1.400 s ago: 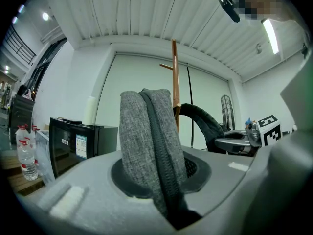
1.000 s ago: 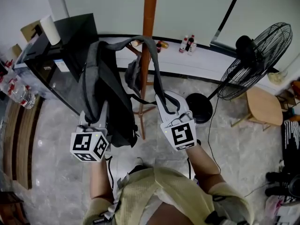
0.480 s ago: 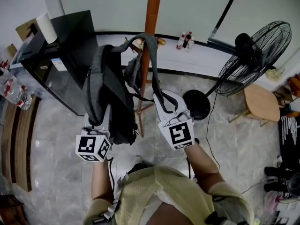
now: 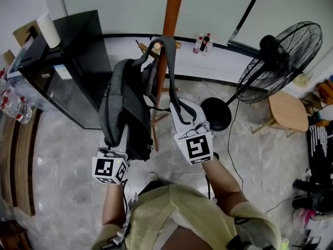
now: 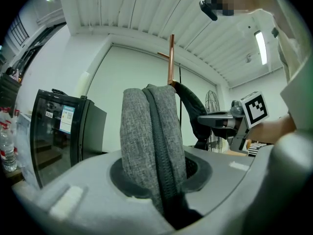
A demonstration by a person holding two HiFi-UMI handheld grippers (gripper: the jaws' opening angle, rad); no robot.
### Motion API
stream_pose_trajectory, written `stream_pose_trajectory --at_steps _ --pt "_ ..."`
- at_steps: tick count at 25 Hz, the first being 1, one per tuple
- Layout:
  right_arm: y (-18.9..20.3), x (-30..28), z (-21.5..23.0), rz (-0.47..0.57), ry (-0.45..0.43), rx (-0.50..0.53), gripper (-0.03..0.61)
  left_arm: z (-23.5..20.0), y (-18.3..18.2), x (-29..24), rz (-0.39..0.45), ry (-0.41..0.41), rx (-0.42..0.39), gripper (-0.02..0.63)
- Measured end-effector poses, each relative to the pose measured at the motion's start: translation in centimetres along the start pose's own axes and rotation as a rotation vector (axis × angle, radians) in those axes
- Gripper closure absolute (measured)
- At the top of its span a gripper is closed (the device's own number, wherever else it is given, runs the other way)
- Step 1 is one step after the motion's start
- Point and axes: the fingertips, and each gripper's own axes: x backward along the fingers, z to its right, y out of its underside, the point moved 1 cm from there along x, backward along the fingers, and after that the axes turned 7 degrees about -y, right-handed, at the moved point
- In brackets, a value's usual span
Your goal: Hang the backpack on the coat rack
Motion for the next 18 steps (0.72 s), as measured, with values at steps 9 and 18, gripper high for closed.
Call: stream_pose_trajectory --at_steps 9,18 --pt "0.1 -0.7 -0.4 0.012 0.045 -0.062 0.538 0.6 2.7 0.5 -0.04 0.024 -0.009 0.505" --pt "0.9 -1.5 0.3 0.023 0.009 -0.089 0.535 1.7 4.9 0.4 -0.077 0.013 -0.013 0.491"
